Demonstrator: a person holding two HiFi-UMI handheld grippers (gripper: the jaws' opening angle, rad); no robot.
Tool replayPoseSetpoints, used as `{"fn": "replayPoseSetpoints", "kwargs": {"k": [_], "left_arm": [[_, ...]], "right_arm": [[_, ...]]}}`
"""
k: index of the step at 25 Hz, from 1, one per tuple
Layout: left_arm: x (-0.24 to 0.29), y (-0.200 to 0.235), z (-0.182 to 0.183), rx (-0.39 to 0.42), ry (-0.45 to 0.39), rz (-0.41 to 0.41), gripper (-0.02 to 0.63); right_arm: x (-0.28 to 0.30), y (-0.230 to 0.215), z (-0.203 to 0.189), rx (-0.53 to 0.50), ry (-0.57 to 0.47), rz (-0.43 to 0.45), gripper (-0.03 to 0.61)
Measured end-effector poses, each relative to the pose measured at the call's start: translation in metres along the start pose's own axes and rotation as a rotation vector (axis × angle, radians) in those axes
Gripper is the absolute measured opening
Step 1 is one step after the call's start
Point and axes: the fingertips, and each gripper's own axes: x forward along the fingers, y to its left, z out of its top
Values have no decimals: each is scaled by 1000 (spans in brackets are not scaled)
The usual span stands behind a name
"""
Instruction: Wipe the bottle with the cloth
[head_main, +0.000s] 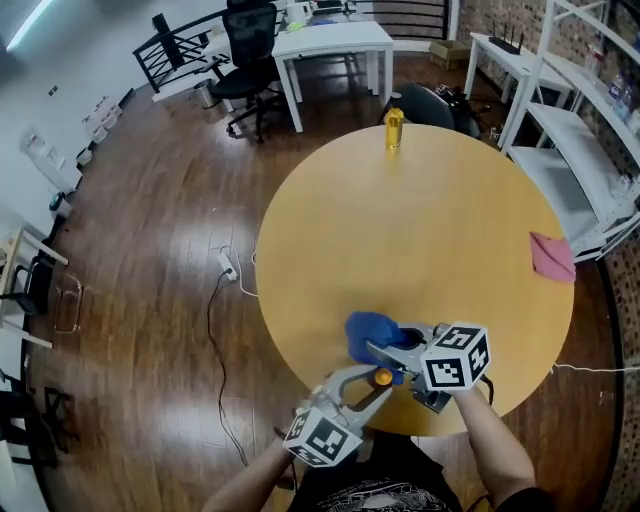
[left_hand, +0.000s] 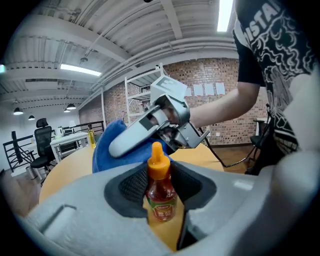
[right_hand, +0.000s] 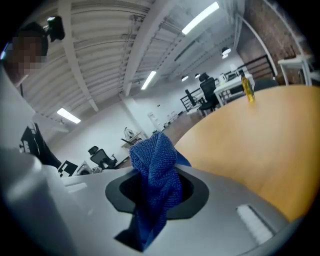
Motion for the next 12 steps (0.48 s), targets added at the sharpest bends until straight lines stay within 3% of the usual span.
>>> {"fn": "replayPoseSetpoints", "kwargs": {"k": [4, 9, 12], "left_arm": [[-5, 4, -2, 6, 9, 13, 144], [-9, 6, -2, -2, 8, 15, 144], [-5, 7, 0, -1, 8, 12, 144]], "right_arm": [[23, -8, -8, 149, 55, 150, 83], [43, -16, -32, 85, 173, 193, 83], [47, -24, -38, 75, 177, 209, 81]]}}
